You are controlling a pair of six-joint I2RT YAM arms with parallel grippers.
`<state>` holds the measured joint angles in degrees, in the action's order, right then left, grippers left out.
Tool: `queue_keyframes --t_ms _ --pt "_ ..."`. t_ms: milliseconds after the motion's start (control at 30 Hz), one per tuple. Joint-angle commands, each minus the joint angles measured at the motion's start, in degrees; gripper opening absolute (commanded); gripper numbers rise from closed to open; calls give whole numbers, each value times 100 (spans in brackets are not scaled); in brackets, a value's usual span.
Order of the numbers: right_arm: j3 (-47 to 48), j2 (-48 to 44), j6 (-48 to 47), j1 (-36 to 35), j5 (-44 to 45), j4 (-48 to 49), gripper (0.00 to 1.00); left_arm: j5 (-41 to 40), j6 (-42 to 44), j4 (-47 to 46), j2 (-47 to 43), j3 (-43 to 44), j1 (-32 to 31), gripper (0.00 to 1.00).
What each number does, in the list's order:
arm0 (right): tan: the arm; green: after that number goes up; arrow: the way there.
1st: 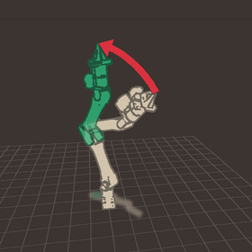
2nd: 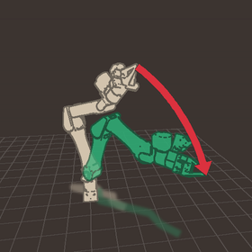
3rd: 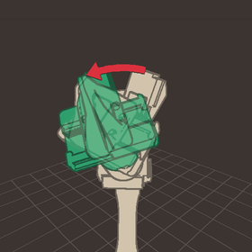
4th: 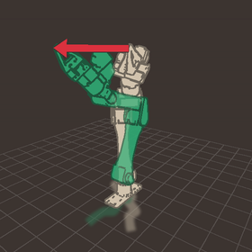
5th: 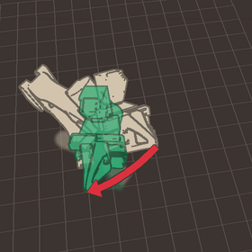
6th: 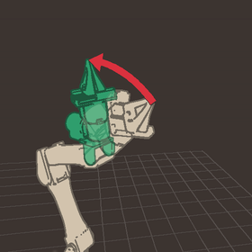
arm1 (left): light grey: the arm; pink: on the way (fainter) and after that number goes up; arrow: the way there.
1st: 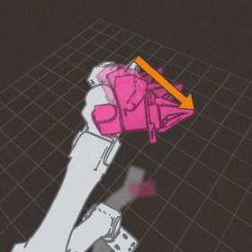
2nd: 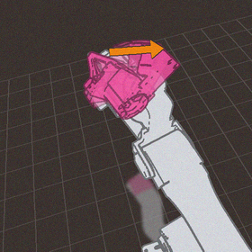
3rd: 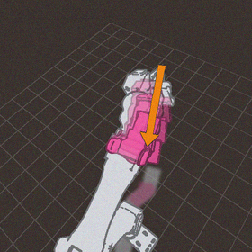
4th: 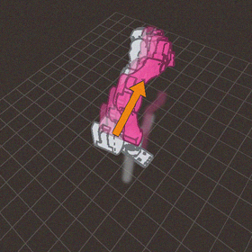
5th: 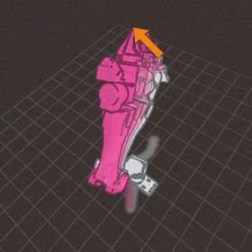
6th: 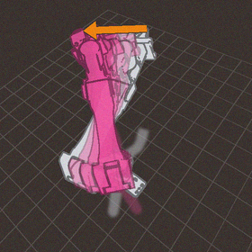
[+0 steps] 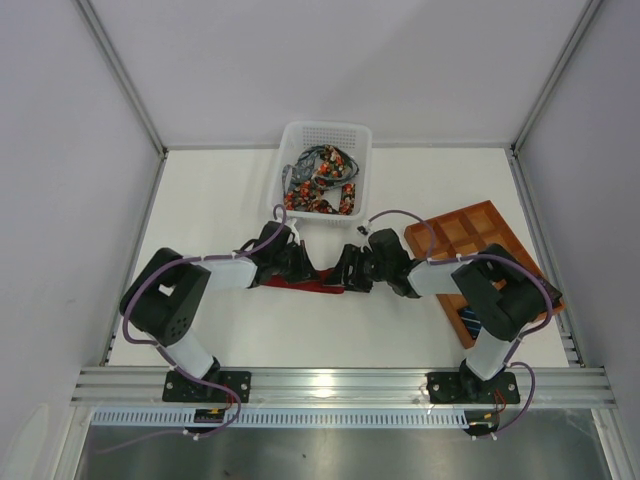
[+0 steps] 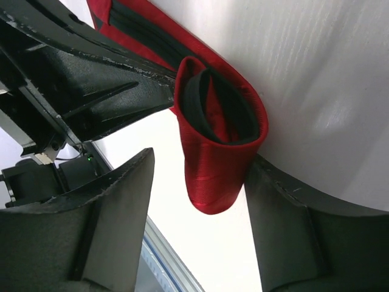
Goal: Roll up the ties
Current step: Roll the tie
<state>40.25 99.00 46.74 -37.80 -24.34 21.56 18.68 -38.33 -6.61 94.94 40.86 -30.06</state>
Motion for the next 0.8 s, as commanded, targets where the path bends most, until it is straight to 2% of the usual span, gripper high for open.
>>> queue_keyframes --t_ms 0,67,200,333,400,467,500,667,767 --pt "-26 181 63 -87 245 -55 62 -13 203 -112 95 89 62 1" --pt "0 233 89 -96 228 23 55 13 194 -156 113 62 62 0" --pt "62 356 151 -105 289 -90 49 31 194 -174 122 45 62 1" --pt "176 436 169 -87 254 -266 32 92 185 -209 -45 -17 71 1" --pt "220 410 160 -70 210 -415 27 92 168 -174 -282 -61 62 1" --pt "299 418 134 -52 79 -556 22 14 159 -86 -510 -43 71 6" --pt "325 427 90 -34 26 -696 21 -39 159 10 -737 -26 71 13" --pt "370 261 28 -8 -307 -1057 15 -303 194 186 -1100 158 132 25" --pt "440 67 -7 9 -440 -1443 15 -251 255 275 -785 387 168 24"
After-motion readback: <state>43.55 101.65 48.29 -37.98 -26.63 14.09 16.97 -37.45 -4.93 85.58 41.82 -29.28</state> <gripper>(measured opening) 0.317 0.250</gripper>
